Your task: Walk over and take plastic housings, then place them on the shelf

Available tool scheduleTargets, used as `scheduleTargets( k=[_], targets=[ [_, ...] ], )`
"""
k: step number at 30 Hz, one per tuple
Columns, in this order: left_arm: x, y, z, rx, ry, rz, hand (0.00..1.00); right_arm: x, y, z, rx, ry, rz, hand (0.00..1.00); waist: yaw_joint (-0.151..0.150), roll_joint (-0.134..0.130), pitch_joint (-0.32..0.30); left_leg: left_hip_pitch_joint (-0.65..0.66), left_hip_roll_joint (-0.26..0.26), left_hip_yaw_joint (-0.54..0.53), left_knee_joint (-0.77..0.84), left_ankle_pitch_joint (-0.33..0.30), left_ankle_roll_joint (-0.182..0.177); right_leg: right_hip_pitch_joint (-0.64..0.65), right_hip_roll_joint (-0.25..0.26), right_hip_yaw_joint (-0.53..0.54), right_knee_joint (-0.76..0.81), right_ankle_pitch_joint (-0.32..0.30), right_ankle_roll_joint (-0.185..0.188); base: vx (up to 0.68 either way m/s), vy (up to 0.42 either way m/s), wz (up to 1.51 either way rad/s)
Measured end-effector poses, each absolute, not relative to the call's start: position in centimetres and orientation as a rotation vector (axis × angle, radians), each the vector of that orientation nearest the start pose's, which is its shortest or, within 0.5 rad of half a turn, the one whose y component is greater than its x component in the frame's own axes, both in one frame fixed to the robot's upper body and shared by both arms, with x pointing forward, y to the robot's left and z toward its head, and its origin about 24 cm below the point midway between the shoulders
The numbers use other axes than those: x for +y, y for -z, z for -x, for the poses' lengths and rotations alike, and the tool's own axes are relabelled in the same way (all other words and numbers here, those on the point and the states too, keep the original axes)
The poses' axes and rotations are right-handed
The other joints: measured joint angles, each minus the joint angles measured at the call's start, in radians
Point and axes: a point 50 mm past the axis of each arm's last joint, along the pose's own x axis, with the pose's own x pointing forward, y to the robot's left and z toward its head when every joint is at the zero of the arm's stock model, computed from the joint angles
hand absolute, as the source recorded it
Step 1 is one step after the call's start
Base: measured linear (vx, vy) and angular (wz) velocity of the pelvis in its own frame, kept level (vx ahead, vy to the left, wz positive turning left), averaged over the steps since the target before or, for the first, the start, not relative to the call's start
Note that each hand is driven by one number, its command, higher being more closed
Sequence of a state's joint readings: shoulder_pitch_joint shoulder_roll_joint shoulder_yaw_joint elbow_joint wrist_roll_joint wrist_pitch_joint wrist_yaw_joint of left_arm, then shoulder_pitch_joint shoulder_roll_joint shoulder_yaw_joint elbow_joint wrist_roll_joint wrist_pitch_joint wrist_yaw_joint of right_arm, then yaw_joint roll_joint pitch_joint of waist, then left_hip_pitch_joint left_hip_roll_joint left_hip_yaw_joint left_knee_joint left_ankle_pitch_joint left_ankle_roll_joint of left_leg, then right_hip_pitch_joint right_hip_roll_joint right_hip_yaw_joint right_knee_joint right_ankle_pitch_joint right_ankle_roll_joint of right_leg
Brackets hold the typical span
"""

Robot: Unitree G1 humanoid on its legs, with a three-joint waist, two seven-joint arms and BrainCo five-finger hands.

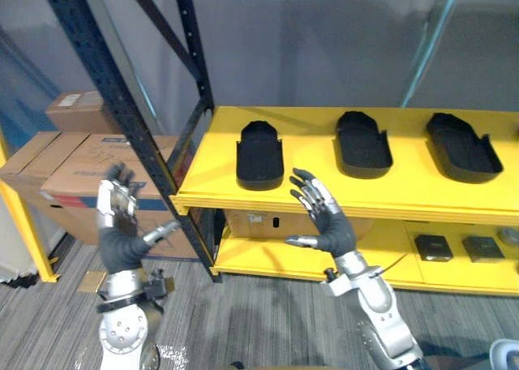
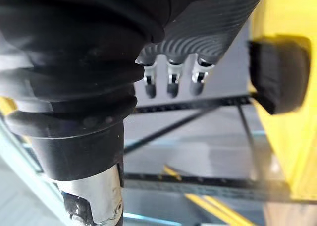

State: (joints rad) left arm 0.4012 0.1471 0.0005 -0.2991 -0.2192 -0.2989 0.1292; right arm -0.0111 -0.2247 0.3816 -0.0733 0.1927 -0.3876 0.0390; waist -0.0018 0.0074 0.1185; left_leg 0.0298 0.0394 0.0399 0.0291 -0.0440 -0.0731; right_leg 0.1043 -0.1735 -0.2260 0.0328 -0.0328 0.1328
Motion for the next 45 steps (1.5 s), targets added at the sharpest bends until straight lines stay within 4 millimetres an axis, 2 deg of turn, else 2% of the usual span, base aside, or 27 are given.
scheduleTargets(
  k=[2,4,5,8,9,10,15,21,24,28,33,38,42,45],
  targets=[
    [18.5,-4.5,-16.7,-0.132,-0.122,0.086,0.00,-9.6,-8.0,-24.3,-0.390,-0.373,0.032,0.00,0.018,-0.018,0.011,-0.008,0.002,-0.020,0.009,0.009,-0.004,0.001,0.001,-0.022,0.002,0.006,0.002,0.03,-0.021,0.32],
    [17.4,-4.1,-16.5,-0.115,-0.061,0.102,0.00,-9.6,-7.8,-25.4,-0.397,-0.329,0.116,0.00,0.027,-0.029,0.020,-0.032,0.000,-0.050,0.026,0.010,-0.002,0.001,0.000,-0.053,0.007,0.009,0.003,0.03,-0.022,0.42],
    [17.0,-4.2,-16.6,-0.128,-0.029,0.114,0.00,-9.7,-7.9,-26.2,-0.416,-0.295,0.202,1.00,0.042,-0.029,0.035,-0.039,0.000,-0.062,0.037,0.010,-0.002,0.004,0.000,-0.072,0.011,0.012,0.003,0.02,-0.014,0.35],
    [16.6,-4.5,-16.7,-0.155,0.006,0.149,0.00,-9.5,-8.3,-27.8,-0.489,-0.205,0.406,1.00,0.062,-0.012,0.061,-0.057,-0.007,-0.092,0.051,0.008,-0.004,0.012,-0.001,-0.105,0.014,0.013,0.003,0.01,-0.010,0.28],
    [16.5,-4.5,-16.7,-0.156,0.015,0.159,0.00,-9.6,-8.5,-28.1,-0.498,-0.191,0.423,1.00,0.065,-0.009,0.068,-0.055,-0.009,-0.096,0.051,0.008,-0.004,0.016,-0.003,-0.107,0.014,0.013,0.003,0.00,-0.001,0.25],
    [16.3,-4.5,-16.8,-0.157,0.026,0.170,0.00,-9.7,-8.6,-28.6,-0.497,-0.174,0.417,1.00,0.077,-0.002,0.077,-0.054,-0.011,-0.098,0.051,0.008,-0.004,0.019,-0.004,-0.110,0.014,0.013,0.003,-0.01,0.011,0.15],
    [16.1,-4.2,-16.9,-0.145,0.043,0.205,0.00,-9.8,-9.6,-30.1,-0.413,-0.205,0.163,1.00,0.087,0.012,0.125,-0.074,-0.019,-0.113,0.079,0.000,0.003,0.019,-0.015,-0.129,0.021,0.012,0.003,-0.01,0.017,0.08],
    [15.3,-4.5,-17.6,-0.160,0.074,0.223,0.00,-9.3,-9.2,-31.3,-0.330,-0.161,0.097,1.00,0.095,0.038,0.195,-0.104,-0.027,-0.118,0.121,-0.009,0.008,-0.001,-0.021,-0.132,0.050,0.007,-0.004,-0.05,0.021,0.02],
    [15.3,-4.5,-17.5,-0.153,0.063,0.224,0.00,-8.9,-9.5,-31.9,-0.327,-0.135,0.070,1.00,0.095,0.048,0.209,-0.121,-0.035,-0.128,0.130,-0.009,0.008,-0.010,-0.035,-0.152,0.064,-0.011,-0.010,-0.05,0.014,0.10],
    [15.4,-4.1,-17.3,-0.135,0.050,0.226,0.00,-9.4,-9.8,-32.8,-0.320,-0.087,0.052,1.00,0.103,0.053,0.214,-0.137,-0.036,-0.142,0.138,-0.007,0.008,-0.033,-0.040,-0.161,0.101,-0.022,-0.009,-0.02,0.000,0.12],
    [14.7,-3.9,-17.2,-0.121,0.061,0.244,0.00,-10.3,-11.5,-34.1,-0.358,-0.012,0.031,1.00,0.102,0.081,0.251,-0.135,-0.044,-0.149,0.141,0.000,0.008,-0.044,-0.055,-0.162,0.143,-0.044,-0.007,-0.02,-0.003,0.03],
    [14.7,-3.9,-17.2,-0.119,0.045,0.251,0.00,-11.3,-12.1,-34.7,-0.367,0.055,0.015,1.00,0.103,0.086,0.257,-0.136,-0.051,-0.161,0.136,0.004,0.006,-0.057,-0.069,-0.174,0.180,-0.068,-0.006,0.00,-0.018,0.07],
    [14.8,-3.9,-17.2,-0.121,0.033,0.252,0.00,-11.4,-14.4,-35.7,-0.425,0.082,0.011,1.00,0.103,0.089,0.301,-0.137,-0.050,-0.165,0.136,0.009,0.003,-0.068,-0.072,-0.173,0.206,-0.077,-0.008,0.00,-0.005,0.01],
    [14.9,-3.9,-17.2,-0.119,0.017,0.253,0.00,-12.1,-15.4,-36.5,-0.430,0.130,0.007,1.00,0.106,0.091,0.322,-0.137,-0.053,-0.167,0.136,0.010,0.003,-0.072,-0.078,-0.175,0.222,-0.087,-0.011,-0.01,-0.006,0.01]
  ],
)
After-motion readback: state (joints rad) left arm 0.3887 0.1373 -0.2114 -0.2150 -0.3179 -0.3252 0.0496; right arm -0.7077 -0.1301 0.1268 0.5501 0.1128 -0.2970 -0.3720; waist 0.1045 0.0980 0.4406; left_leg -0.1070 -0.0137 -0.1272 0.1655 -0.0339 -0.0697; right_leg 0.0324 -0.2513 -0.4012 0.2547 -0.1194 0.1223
